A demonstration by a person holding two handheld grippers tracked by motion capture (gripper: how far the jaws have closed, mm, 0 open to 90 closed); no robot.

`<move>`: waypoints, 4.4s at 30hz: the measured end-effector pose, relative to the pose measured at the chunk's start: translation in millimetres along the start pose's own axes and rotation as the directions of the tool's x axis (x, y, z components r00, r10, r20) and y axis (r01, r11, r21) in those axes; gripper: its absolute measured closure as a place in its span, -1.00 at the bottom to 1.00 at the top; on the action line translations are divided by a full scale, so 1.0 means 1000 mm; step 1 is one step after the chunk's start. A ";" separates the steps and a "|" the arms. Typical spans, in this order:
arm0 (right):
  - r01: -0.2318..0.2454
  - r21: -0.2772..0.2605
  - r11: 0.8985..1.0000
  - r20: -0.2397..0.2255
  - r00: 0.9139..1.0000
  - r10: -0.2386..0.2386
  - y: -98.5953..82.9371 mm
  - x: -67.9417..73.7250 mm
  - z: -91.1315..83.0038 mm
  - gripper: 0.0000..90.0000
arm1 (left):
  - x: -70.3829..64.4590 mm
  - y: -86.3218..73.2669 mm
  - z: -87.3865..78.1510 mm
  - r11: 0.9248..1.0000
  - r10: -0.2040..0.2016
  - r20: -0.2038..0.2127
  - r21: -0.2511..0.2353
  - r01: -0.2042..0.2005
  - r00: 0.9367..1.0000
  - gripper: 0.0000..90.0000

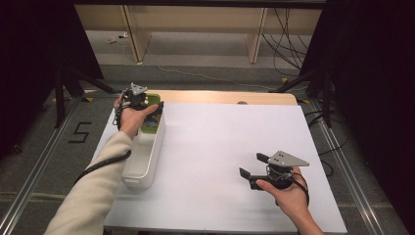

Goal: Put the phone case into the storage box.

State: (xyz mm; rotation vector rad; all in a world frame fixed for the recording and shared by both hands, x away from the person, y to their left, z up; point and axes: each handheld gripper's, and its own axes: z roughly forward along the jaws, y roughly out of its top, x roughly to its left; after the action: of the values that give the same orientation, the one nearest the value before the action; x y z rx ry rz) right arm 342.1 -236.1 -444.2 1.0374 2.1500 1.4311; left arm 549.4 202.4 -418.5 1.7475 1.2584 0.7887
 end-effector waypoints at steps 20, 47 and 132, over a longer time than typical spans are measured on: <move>0.004 0.001 1.000 0.002 1.000 -0.004 0.001 0.000 -0.001 -0.66 | 0.001 0.013 -0.011 0.998 0.015 -0.015 -0.054 -0.016 1.000 -1.00; 0.002 -0.007 1.000 0.009 1.000 -0.002 0.001 -0.001 -0.002 -0.66 | -0.008 0.012 -0.052 0.994 -0.027 0.062 -0.107 0.033 0.998 -0.99; 0.003 -0.021 1.000 0.010 1.000 -0.003 0.005 0.001 -0.003 -0.66 | -0.080 -0.055 -0.150 0.982 0.115 0.338 -0.180 -0.055 0.934 -0.67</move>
State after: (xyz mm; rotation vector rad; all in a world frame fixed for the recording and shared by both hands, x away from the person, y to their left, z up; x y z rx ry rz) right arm 341.1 -236.7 -438.6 1.0308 2.1245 1.4408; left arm 374.1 173.8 -399.5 1.7208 0.8592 0.5820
